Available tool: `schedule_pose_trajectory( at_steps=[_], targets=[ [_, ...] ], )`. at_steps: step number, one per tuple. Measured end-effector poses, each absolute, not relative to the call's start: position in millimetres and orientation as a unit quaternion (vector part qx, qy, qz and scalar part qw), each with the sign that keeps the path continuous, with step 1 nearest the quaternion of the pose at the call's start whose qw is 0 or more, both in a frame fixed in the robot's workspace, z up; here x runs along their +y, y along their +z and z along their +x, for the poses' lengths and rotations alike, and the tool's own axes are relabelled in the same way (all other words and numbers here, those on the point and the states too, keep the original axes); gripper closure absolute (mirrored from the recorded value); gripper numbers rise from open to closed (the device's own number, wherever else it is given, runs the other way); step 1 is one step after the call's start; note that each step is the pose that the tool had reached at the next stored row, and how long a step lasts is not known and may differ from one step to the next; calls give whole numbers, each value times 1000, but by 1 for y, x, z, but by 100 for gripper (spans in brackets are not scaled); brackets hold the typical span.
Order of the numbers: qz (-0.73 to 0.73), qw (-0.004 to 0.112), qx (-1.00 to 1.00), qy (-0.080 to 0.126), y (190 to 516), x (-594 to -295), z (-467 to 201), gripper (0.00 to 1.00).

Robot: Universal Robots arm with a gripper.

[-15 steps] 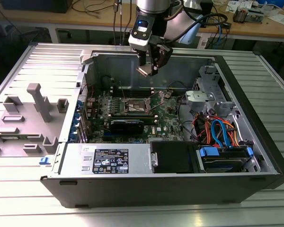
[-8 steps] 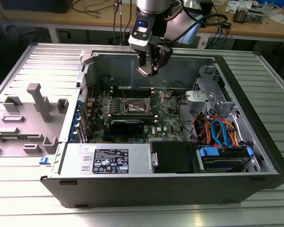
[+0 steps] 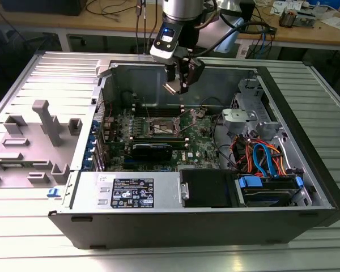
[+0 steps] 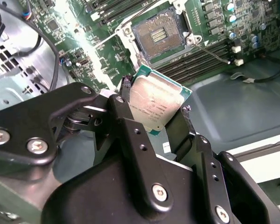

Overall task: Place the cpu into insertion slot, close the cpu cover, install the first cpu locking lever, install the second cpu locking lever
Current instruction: 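Place the cpu into insertion slot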

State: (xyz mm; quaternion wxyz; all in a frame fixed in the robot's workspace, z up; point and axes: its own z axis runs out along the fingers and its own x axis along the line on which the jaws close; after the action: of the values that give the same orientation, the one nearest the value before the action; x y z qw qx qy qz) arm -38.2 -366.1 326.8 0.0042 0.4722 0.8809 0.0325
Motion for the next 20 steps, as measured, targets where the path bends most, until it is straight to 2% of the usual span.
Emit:
schedule_pose_trajectory(
  at_steps=[14,20],
  targets=[
    [503,5,864,30,321,-366,-48,45],
    [526,1,850,26,317,-366,-48,45]
  ],
)
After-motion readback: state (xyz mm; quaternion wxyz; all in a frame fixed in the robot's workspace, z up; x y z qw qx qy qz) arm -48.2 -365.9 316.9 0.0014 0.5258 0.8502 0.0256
